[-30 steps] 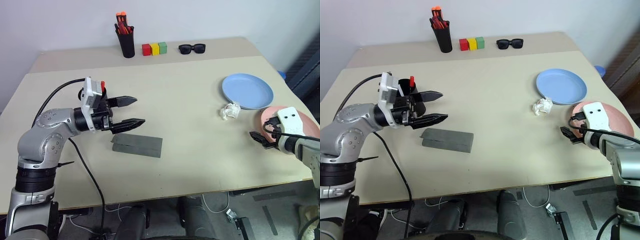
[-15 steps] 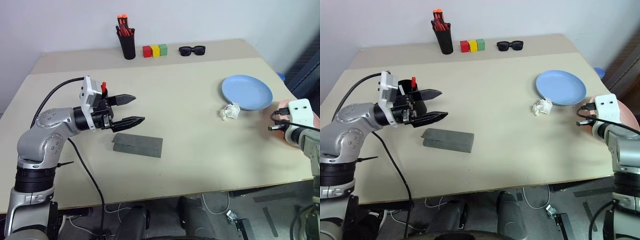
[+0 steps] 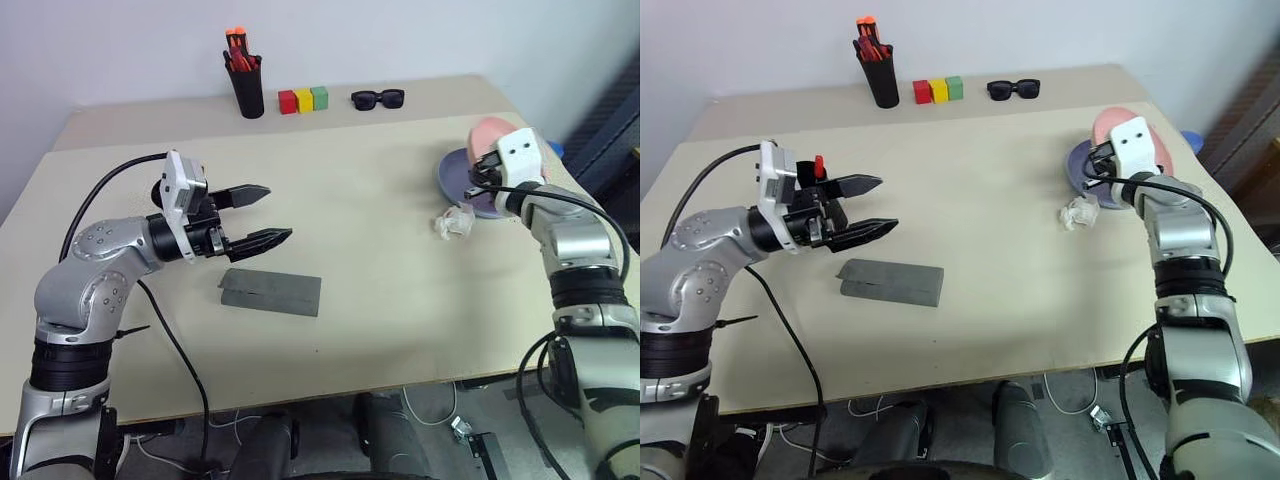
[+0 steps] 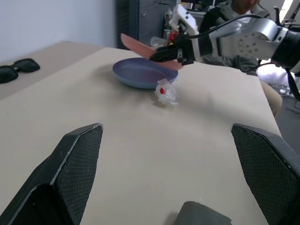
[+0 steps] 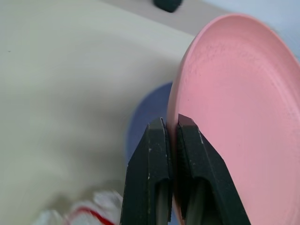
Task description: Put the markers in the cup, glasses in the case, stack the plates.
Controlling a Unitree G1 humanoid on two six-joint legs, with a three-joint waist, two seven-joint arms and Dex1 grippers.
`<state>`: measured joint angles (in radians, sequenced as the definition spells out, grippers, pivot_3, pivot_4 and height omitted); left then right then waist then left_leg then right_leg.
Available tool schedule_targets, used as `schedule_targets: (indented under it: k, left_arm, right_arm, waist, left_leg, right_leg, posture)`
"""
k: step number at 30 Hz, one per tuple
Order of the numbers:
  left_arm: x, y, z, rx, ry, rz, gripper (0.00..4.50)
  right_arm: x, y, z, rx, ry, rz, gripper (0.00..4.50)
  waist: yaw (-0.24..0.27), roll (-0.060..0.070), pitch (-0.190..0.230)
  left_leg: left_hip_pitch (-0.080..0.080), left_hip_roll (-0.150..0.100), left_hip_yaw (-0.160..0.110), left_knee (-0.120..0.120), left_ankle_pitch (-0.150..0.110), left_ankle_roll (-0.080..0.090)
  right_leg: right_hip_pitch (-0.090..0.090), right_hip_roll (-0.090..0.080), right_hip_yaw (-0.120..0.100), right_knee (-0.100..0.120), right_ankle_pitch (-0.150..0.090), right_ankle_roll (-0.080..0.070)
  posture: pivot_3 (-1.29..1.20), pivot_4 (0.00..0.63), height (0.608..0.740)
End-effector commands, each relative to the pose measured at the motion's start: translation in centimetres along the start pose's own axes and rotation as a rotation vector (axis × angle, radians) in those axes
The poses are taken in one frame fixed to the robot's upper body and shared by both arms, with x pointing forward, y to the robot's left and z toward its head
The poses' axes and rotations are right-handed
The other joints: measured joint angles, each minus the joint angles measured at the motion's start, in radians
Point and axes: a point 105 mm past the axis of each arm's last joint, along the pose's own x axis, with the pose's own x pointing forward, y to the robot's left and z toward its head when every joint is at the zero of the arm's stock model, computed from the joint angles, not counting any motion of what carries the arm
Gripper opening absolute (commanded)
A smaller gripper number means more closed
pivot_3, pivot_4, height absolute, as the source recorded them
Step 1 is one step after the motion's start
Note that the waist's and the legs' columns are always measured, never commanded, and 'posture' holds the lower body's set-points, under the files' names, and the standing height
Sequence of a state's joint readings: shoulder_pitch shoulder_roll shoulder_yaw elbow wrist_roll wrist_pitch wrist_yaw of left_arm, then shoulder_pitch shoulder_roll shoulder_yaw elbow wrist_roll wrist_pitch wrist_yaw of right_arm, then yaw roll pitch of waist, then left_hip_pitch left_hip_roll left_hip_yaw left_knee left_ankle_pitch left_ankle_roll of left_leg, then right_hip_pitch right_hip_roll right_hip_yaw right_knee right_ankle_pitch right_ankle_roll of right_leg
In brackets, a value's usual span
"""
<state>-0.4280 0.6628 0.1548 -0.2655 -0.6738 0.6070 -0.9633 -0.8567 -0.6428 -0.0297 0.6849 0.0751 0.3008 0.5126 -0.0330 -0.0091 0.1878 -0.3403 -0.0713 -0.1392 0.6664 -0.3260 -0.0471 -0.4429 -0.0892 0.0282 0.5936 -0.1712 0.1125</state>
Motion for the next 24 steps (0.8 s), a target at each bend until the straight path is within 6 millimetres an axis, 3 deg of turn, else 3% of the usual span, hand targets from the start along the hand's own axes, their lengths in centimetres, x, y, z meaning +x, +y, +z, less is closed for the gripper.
schedule_targets:
  k: [1,2,7,11,14,18,24]
  left_arm:
    - [-0.7,-0.4,1.5,0.043,-0.035,0.020,4.50]
    - [-0.9,-0.5,1.4,0.040,-0.032,0.026,4.50]
    - [-1.2,-0.7,1.2,0.029,-0.032,0.044,4.50]
    - [-1.2,-0.6,1.3,0.026,-0.038,0.047,4.50]
    - [-1.1,-0.6,1.4,0.024,-0.048,0.042,4.50]
    - [-0.9,-0.6,1.4,0.022,-0.050,0.026,4.50]
    - [-0.1,-0.6,1.4,0.020,-0.058,0.000,4.50]
  right_arm:
    - [0.3,-0.5,1.3,0.003,-0.044,0.000,0.69]
    - [0.4,-0.4,1.2,0.016,-0.044,0.008,0.96]
    - [0.5,-0.9,2.3,0.008,-0.084,-0.034,3.39]
    - [-0.4,-0.9,4.0,0.154,-0.165,0.023,3.39]
    - [-1.7,0.7,4.4,0.186,-0.195,0.148,3.39]
    - [-3.8,4.0,2.3,0.085,-0.126,0.308,3.39]
    - [-4.0,4.3,-1.2,0.042,-0.007,0.243,3.39]
  waist:
    - [-0.001,0.000,0.000]
    - [-0.003,0.000,0.000]
    - [-0.009,0.000,0.000]
    - [-0.010,0.000,0.000]
    - [-0.009,0.000,0.000]
    - [0.001,0.000,0.000]
    - [-0.003,0.000,0.000]
  left_leg:
    - [0.000,0.000,0.000,0.000,0.000,0.000]
    - [0.000,0.000,0.000,0.000,0.000,0.000]
    - [0.001,0.000,0.000,0.000,0.000,0.000]
    - [0.001,0.000,0.000,0.000,0.000,0.000]
    - [0.000,0.000,0.000,0.000,0.000,0.000]
    - [0.000,0.000,-0.001,-0.001,0.000,0.001]
    - [0.001,0.000,0.001,0.001,0.000,0.001]
  right_leg:
    - [0.000,0.000,0.000,0.000,0.000,0.000]
    - [0.000,0.000,0.000,0.000,0.000,0.000]
    - [0.000,0.000,0.000,0.001,0.000,0.000]
    - [0.000,0.000,0.000,0.001,0.000,0.000]
    - [0.000,0.000,0.000,0.001,0.000,0.000]
    - [0.000,0.000,0.000,0.001,0.000,0.000]
    - [0.000,0.000,0.000,0.001,0.000,0.000]
  posture:
    - [0.00,0.150,0.740]
    - [0.00,0.150,0.740]
    - [0.00,0.150,0.740]
    - [0.00,0.150,0.740]
    - [0.00,0.150,0.740]
    - [0.00,0.150,0.740]
    - [0.00,0.150,0.740]
